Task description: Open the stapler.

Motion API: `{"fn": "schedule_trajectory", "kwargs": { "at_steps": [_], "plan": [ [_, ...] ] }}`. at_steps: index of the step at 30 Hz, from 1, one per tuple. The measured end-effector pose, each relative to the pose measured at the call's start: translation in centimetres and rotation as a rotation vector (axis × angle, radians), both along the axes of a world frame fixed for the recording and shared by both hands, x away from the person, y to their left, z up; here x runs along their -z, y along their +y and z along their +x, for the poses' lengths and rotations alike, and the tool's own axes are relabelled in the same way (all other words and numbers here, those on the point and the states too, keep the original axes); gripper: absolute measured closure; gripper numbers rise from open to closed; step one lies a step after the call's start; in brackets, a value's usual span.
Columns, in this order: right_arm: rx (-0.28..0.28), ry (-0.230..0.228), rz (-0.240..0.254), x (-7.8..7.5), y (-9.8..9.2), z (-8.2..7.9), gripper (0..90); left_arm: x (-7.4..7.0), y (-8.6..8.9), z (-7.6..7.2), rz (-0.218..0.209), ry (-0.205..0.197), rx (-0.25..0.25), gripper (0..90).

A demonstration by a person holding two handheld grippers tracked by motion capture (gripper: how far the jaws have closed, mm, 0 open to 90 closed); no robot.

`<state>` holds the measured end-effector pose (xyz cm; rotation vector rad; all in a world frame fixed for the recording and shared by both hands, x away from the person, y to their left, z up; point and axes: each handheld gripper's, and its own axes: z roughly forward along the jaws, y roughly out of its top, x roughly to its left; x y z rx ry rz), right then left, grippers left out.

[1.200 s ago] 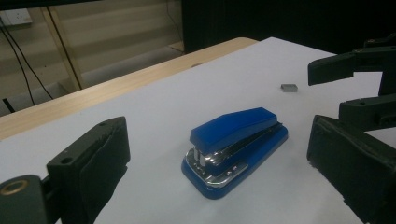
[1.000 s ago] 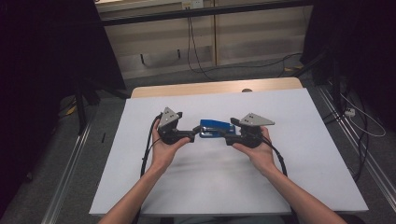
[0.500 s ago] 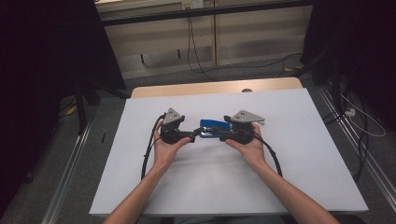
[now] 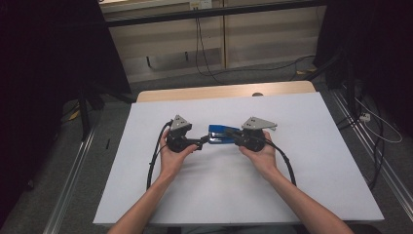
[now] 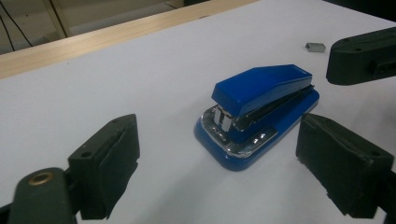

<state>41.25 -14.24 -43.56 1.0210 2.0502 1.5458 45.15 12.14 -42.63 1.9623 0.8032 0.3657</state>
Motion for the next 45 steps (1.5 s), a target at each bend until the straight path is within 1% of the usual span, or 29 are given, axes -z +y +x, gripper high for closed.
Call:
{"fn": "schedule_trajectory", "kwargs": {
  "at_steps": [1, 3, 4, 6, 7, 8, 9, 10, 13, 14, 15, 16, 17, 19, 22, 24, 26, 27, 28, 29, 30, 31, 32, 34, 35, 38, 40, 43, 45],
  "plan": [
    [0.000, 0.000, 0.000, 0.0, 0.0, 0.0, 90.0, 0.0, 0.0, 0.0, 0.000, 0.002, 0.005, 16.0],
    [-0.010, 0.003, -0.009, 0.0, 0.0, -0.1, 90.0, 0.1, -0.1, -0.1, 0.007, 0.003, 0.007, 22.2],
    [-0.013, 0.003, -0.012, 0.1, 0.0, -0.1, 90.0, 0.1, -0.2, -0.1, 0.003, 0.012, 0.008, 22.2],
    [-0.019, 0.005, -0.011, 0.1, 0.0, -0.1, 90.0, 0.1, -0.3, -0.1, 0.004, 0.021, 0.001, 28.4],
    [-0.021, 0.006, -0.013, 0.1, 0.0, -0.1, 90.0, 0.1, -0.3, -0.1, 0.013, 0.022, 0.002, 31.1],
    [-0.024, 0.006, -0.015, 0.1, 0.1, 0.0, 90.0, 0.2, -0.3, -0.1, 0.011, 0.023, 0.008, 42.8],
    [-0.025, 0.008, -0.021, 0.2, 0.1, 0.0, 90.0, 0.2, -0.3, -0.1, 0.008, 0.029, 0.011, 47.9],
    [-0.025, 0.008, -0.021, 0.2, 0.1, 0.0, 90.0, 0.2, -0.4, -0.2, 0.014, 0.030, 0.011, 47.9],
    [-0.026, 0.016, -0.029, 0.4, 0.1, 0.0, 90.0, 0.2, -0.5, -0.4, 0.022, 0.008, 0.033, 64.5],
    [-0.030, 0.024, -0.028, 0.5, 0.1, 0.1, 90.0, 0.2, -0.7, -0.5, 0.033, -0.012, 0.043, 74.1],
    [-0.030, 0.024, -0.028, 0.5, 0.1, 0.1, 90.0, 0.2, -0.7, -0.5, 0.033, -0.012, 0.043, 77.3],
    [-0.032, 0.022, -0.032, 0.5, 0.1, 0.1, 90.0, 0.2, -0.8, -0.6, 0.036, -0.018, 0.045, 77.3],
    [-0.036, 0.023, -0.035, 0.6, 0.1, 0.1, 90.0, 0.2, -0.8, -0.6, 0.041, -0.018, 0.048, 82.1],
    [-0.038, 0.022, -0.038, 0.6, 0.2, 0.1, 90.0, 0.3, -0.9, -0.7, 0.048, -0.016, 0.054, 86.7],
    [-0.043, 0.015, -0.056, 0.6, 0.2, 0.1, 90.0, 0.5, -0.9, -0.6, 0.059, -0.010, 0.061, 90.0],
    [-0.044, 0.015, -0.060, 0.5, 0.2, 0.3, 90.0, 0.6, -0.9, -0.5, 0.057, 0.000, 0.055, 90.0],
    [-0.026, 0.040, -0.095, 0.8, 0.2, 0.5, 90.0, 0.7, -0.9, -0.3, 0.049, 0.005, 0.046, 90.0],
    [-0.026, 0.040, -0.095, 0.8, 0.2, 0.5, 90.0, 0.7, -0.9, -0.3, 0.049, 0.005, 0.046, 90.0],
    [-0.029, 0.052, -0.104, 1.0, 0.2, 0.6, 90.0, 0.7, -1.0, -0.3, 0.046, 0.007, 0.041, 90.0],
    [-0.029, 0.061, -0.112, 1.1, 0.2, 0.6, 90.0, 0.7, -1.2, -0.3, 0.049, 0.010, 0.040, 90.0],
    [-0.027, 0.076, -0.124, 1.3, 0.3, 0.8, 90.0, 0.8, -1.6, -0.3, 0.066, 0.006, 0.045, 90.0],
    [-0.027, 0.076, -0.124, 1.3, 0.3, 0.8, 90.0, 0.8, -1.6, -0.3, 0.066, 0.006, 0.045, 90.0],
    [-0.026, 0.078, -0.128, 1.3, 0.3, 0.9, 90.0, 0.9, -1.7, -0.2, 0.078, 0.002, 0.049, 90.0],
    [-0.028, 0.084, -0.135, 1.3, 0.4, 1.2, 90.0, 0.9, -1.9, 0.0, 0.079, 0.011, 0.044, 90.0],
    [-0.041, 0.089, -0.148, 1.3, 0.7, 1.4, 90.0, 1.0, -2.0, 0.2, 0.079, 0.023, 0.040, 90.0],
    [-0.055, 0.100, -0.144, 1.5, 1.0, 1.5, 90.0, 0.9, -1.9, 0.4, 0.075, 0.038, 0.034, 90.0],
    [-0.064, 0.107, -0.163, 1.7, 1.5, 1.6, 90.0, 0.8, -1.7, 0.7, 0.080, 0.035, 0.024, 90.0],
    [-0.062, 0.113, -0.174, 1.7, 1.7, 1.8, 90.0, 0.9, -1.5, 0.8, 0.078, 0.035, 0.017, 90.0],
    [-0.061, 0.122, -0.185, 1.8, 1.8, 2.0, 90.0, 0.9, -1.5, 0.9, 0.078, 0.048, 0.016, 90.0]
  ]
}}
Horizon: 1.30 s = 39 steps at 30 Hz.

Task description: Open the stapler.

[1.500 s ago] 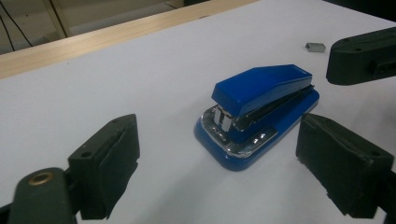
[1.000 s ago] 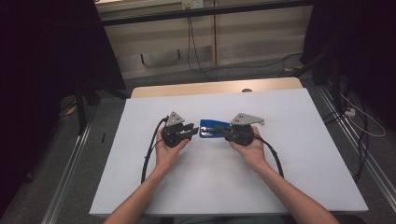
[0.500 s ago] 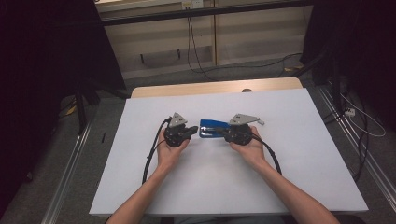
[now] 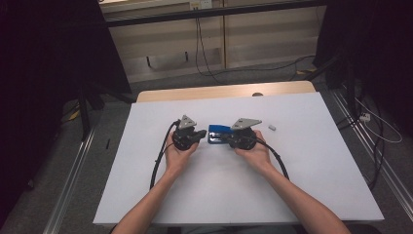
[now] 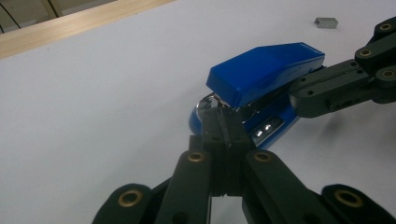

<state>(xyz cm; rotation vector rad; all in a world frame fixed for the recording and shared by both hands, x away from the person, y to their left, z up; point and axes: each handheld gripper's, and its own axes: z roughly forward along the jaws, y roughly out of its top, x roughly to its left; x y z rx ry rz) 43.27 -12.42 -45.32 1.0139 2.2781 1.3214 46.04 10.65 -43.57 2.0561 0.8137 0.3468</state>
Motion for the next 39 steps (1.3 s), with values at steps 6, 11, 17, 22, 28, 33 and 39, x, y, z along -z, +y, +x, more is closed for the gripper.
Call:
{"fn": "schedule_trajectory", "kwargs": {
  "at_steps": [6, 11, 17, 22, 28, 33, 39],
  "plan": [
    [0.002, 0.028, -0.020, 0.2, 0.4, 0.3, 90.0, 0.3, -0.2, 0.4, 0.037, -0.027, 0.014, 90.0],
    [0.003, 0.039, -0.039, 0.3, 0.5, 0.5, 90.0, 0.5, -0.4, 0.8, 0.047, -0.013, 0.014, 90.0],
    [0.007, 0.057, -0.054, 0.3, 0.6, 0.6, 90.0, 0.8, -1.0, 0.6, 0.055, -0.008, 0.015, 90.0],
    [0.008, 0.062, -0.054, 0.3, 0.6, 0.6, 90.0, 0.8, -1.1, 0.7, 0.070, -0.014, 0.016, 90.0],
    [0.010, 0.067, -0.049, 0.4, 0.5, 0.7, 90.0, 0.9, -1.2, 0.7, 0.072, -0.028, 0.016, 90.0],
    [0.010, 0.062, -0.053, 0.4, 0.5, 0.7, 90.0, 0.8, -1.2, 0.7, 0.064, -0.038, 0.013, 90.0],
    [0.011, 0.059, -0.058, 0.3, 0.6, 0.6, 90.0, 0.6, -1.3, 0.6, 0.060, -0.051, 0.013, 90.0]
  ]
}}
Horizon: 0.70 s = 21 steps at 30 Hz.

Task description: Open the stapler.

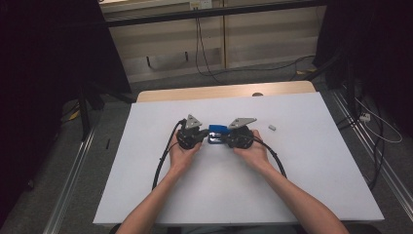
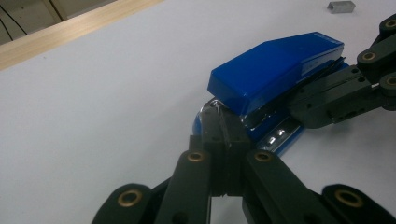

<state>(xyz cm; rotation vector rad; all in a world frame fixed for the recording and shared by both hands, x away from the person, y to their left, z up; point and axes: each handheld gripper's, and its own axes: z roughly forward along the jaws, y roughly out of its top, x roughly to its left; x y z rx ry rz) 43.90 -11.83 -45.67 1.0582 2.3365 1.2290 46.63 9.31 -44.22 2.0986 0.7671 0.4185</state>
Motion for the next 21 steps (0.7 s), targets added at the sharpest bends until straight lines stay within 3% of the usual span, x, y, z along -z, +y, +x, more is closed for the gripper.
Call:
{"fn": "schedule_trajectory", "kwargs": {
  "at_steps": [21],
  "plan": [
    [0.006, -0.012, -0.009, 0.01, 0.09, -0.09, 90.0, -0.15, -0.08, 0.05, -0.014, -0.004, -0.005, 90.0]
  ]
}}
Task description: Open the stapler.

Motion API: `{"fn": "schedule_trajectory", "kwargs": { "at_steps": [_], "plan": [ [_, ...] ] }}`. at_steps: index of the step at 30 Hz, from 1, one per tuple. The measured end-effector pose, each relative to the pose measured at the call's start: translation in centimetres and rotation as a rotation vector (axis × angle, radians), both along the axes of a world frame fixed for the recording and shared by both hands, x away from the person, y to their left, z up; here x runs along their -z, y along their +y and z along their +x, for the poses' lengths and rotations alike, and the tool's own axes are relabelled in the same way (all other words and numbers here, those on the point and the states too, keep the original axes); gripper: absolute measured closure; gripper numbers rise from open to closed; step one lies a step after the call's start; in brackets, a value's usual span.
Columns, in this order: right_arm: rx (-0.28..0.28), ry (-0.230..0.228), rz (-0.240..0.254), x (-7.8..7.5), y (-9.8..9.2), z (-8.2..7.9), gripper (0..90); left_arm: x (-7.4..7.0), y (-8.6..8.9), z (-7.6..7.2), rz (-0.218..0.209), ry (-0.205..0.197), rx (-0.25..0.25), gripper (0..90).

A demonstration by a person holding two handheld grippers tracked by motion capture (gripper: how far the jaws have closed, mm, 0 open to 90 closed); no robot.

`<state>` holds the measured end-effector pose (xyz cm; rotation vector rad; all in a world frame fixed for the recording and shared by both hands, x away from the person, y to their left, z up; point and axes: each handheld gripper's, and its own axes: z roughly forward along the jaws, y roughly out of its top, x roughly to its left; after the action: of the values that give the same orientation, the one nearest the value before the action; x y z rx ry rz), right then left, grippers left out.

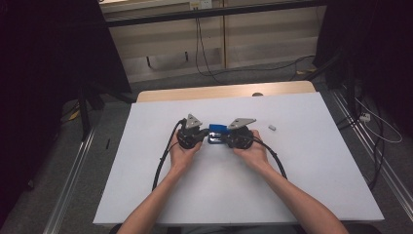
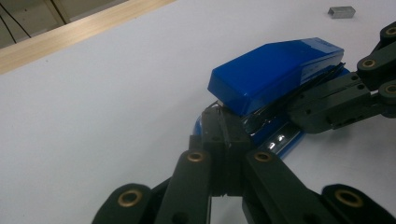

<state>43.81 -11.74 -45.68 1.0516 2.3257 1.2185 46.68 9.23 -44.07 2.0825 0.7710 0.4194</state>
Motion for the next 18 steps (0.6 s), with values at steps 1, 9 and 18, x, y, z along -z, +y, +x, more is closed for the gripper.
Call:
{"fn": "schedule_trajectory", "kwargs": {
  "at_steps": [1, 9, 18],
  "plan": [
    [-0.001, 0.001, 0.001, 0.00, -0.01, 0.01, 90.0, -0.02, 0.02, 0.01, -0.006, 0.004, -0.001, 90.0],
    [0.004, 0.005, 0.005, 0.00, -0.07, 0.05, 90.0, -0.35, -0.01, -0.01, -0.028, 0.001, -0.005, 90.0],
    [0.004, 0.007, 0.007, 0.00, -0.09, 0.07, 90.0, -0.66, -0.08, 0.01, -0.039, -0.003, -0.008, 90.0]
  ]
}}
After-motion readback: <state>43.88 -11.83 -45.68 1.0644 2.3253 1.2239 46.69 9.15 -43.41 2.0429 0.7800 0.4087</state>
